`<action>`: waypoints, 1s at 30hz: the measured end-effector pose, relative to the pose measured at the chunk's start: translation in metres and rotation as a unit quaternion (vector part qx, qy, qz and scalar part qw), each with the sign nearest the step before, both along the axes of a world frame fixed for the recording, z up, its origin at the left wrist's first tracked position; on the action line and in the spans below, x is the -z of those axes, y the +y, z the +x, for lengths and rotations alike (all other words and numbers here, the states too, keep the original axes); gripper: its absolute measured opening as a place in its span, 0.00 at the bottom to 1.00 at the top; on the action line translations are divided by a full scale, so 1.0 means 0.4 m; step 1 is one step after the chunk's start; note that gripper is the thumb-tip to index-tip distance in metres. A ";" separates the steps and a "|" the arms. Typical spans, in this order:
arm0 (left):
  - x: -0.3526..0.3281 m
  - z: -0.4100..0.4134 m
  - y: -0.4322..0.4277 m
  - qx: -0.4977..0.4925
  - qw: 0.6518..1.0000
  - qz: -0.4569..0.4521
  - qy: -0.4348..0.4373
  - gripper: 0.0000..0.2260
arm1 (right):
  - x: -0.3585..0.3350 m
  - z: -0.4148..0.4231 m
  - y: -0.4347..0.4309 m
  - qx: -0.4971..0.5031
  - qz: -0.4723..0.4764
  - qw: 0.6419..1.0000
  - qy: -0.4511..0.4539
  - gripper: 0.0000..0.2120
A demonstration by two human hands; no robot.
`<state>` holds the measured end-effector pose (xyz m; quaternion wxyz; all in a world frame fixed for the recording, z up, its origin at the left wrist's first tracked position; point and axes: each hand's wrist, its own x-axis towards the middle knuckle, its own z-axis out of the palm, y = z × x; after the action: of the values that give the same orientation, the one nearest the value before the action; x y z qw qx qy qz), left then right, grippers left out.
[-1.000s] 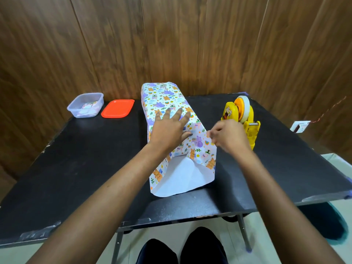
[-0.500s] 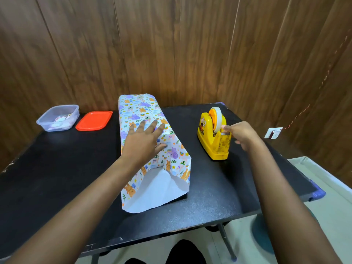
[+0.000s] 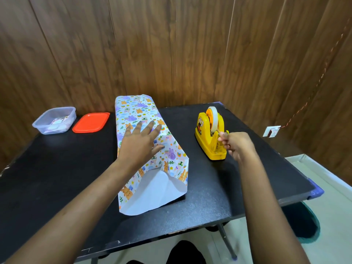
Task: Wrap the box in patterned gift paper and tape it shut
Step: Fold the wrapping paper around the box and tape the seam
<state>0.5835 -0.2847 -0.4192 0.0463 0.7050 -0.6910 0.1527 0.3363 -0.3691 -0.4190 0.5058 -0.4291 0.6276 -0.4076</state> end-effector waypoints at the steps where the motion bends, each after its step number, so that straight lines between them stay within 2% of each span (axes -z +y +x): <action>1: 0.001 0.000 -0.001 -0.001 1.000 0.001 -0.003 0.31 | 0.016 0.005 0.010 0.006 -0.005 1.000 -0.022 0.13; 5: 0.003 0.003 -0.003 0.004 1.000 -0.002 0.009 0.31 | 0.041 0.021 0.038 0.045 -0.027 0.991 -0.121 0.14; 11: 0.004 0.002 -0.005 0.005 1.000 -0.003 0.009 0.31 | 0.068 0.055 0.061 0.099 -0.047 0.958 -0.266 0.12; 19: 0.009 0.002 -0.004 0.003 1.000 -0.004 0.007 0.30 | 0.072 0.080 0.063 0.148 -0.087 0.946 -0.275 0.13; 21: 0.009 0.003 -0.005 0.001 1.000 -0.003 0.003 0.30 | 0.077 0.090 0.066 0.174 -0.072 0.940 -0.285 0.12; 24: 0.009 0.002 -0.004 0.005 1.000 -0.004 0.001 0.30 | 0.116 0.091 0.087 0.193 -0.018 0.916 -0.351 0.11; 27: 0.006 0.001 -0.007 0.008 1.000 -0.011 0.012 0.30 | 0.094 0.072 0.102 0.132 -0.080 0.917 -0.368 0.11; 30: 0.004 -0.003 -0.008 -0.002 1.000 0.005 -0.004 0.30 | 0.009 0.064 0.128 0.044 -0.135 0.941 -0.306 0.11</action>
<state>0.5823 -0.2880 -0.4207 0.0395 0.7057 -0.6908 0.1521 0.3620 -0.3180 -0.4228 0.5919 -0.3205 0.4000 -0.6220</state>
